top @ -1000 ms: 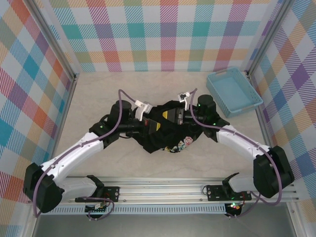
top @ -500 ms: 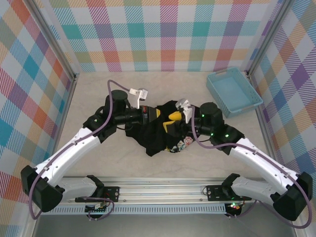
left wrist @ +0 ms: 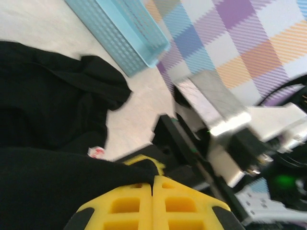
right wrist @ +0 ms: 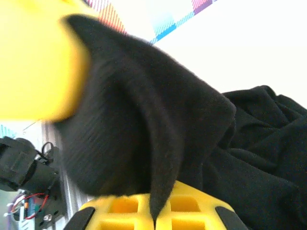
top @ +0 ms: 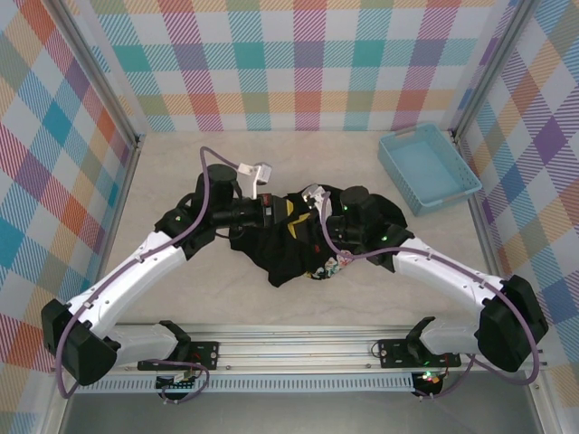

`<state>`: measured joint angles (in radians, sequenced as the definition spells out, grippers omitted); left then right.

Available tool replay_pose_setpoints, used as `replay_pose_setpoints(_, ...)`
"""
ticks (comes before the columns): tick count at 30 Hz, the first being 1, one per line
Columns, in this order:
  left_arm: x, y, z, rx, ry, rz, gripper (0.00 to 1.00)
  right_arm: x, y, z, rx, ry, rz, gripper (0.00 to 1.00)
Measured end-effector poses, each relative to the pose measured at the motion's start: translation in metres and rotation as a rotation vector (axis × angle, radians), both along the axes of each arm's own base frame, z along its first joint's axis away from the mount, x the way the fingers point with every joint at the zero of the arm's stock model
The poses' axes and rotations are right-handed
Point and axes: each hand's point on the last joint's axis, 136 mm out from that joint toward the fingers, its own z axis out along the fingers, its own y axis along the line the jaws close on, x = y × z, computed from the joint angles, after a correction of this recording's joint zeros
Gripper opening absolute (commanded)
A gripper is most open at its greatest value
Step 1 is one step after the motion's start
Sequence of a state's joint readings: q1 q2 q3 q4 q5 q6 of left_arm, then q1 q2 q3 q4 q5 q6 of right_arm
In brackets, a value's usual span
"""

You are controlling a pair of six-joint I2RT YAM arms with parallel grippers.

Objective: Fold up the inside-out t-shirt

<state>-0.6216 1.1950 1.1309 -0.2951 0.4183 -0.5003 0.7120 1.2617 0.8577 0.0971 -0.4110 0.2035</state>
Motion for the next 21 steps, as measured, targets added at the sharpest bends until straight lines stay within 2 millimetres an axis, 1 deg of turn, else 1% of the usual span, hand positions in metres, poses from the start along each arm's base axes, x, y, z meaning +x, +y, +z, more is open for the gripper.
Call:
replay_pose_setpoints(1, 0.005, 0.007, -0.001, 0.029, -0.023, 0.044, 0.42, 0.001, 0.0, 0.004, 0.029, 0.022, 0.0, 0.0)
replay_pose_setpoints(2, 0.01, 0.016, -0.001, 0.054, -0.046, 0.091, 0.46, 0.003, -0.001, 0.008, 0.063, 0.05, -0.007, 0.0)
replay_pose_setpoints(3, 0.012, 0.022, -0.001, 0.071, -0.071, 0.121, 0.49, 0.006, -0.003, 0.012, 0.093, 0.074, -0.017, 0.0)
replay_pose_setpoints(5, 0.01, 0.036, -0.003, 0.1, -0.115, 0.162, 0.53, 0.013, -0.006, 0.018, 0.155, 0.129, -0.037, 0.0)
replay_pose_setpoints(8, -0.002, 0.046, -0.012, 0.115, -0.142, 0.16, 0.55, 0.024, -0.007, 0.02, 0.213, 0.2, -0.063, 0.0)
replay_pose_setpoints(12, -0.016, 0.051, -0.033, 0.146, -0.136, 0.133, 0.54, 0.03, -0.006, 0.018, 0.252, 0.279, -0.072, 0.0)
replay_pose_setpoints(16, -0.026, 0.046, -0.047, 0.17, -0.13, 0.08, 0.49, 0.034, -0.006, 0.016, 0.27, 0.329, -0.087, 0.0)
replay_pose_setpoints(19, -0.029, 0.041, -0.057, 0.204, -0.121, 0.053, 0.5, 0.036, -0.007, 0.017, 0.281, 0.344, -0.095, 0.0)
replay_pose_setpoints(21, -0.027, 0.042, -0.07, 0.259, -0.107, 0.067, 0.52, 0.037, -0.008, 0.017, 0.284, 0.351, -0.099, 0.0)
